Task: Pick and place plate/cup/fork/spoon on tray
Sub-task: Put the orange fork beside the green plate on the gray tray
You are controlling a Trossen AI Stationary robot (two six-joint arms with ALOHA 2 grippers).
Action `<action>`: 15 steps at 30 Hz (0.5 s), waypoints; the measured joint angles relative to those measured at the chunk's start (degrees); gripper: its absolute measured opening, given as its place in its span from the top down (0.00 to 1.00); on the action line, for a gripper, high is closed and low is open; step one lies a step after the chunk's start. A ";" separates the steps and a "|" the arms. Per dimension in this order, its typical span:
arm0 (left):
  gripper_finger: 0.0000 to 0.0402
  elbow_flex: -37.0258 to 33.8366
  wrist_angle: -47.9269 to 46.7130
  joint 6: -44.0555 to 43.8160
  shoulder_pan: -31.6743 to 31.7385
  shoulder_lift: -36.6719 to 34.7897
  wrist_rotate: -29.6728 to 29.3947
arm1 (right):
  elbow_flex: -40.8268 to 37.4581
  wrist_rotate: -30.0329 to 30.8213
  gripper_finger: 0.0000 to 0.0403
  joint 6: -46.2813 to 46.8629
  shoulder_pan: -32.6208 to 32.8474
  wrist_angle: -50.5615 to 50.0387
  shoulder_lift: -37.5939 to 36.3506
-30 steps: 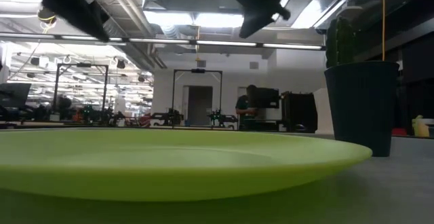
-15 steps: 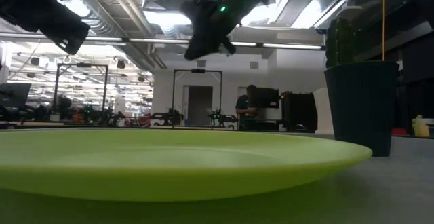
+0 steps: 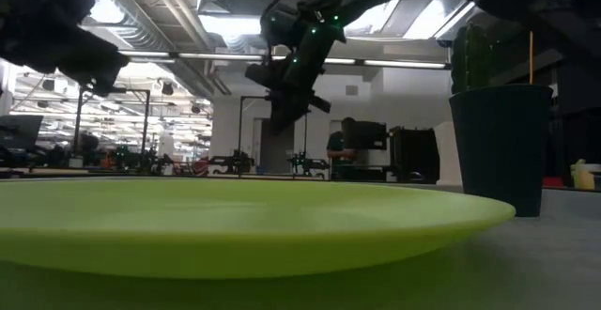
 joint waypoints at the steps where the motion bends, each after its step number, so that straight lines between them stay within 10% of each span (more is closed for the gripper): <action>1: 0.81 -1.20 1.95 0.01 0.15 0.02 0.18 | 0.04 -1.25 0.87 0.43 -0.03 0.15 0.28; 15: 0.81 -1.16 2.04 6.65 11.70 0.11 6.01 | 0.04 -4.45 0.87 7.16 0.61 -4.12 5.31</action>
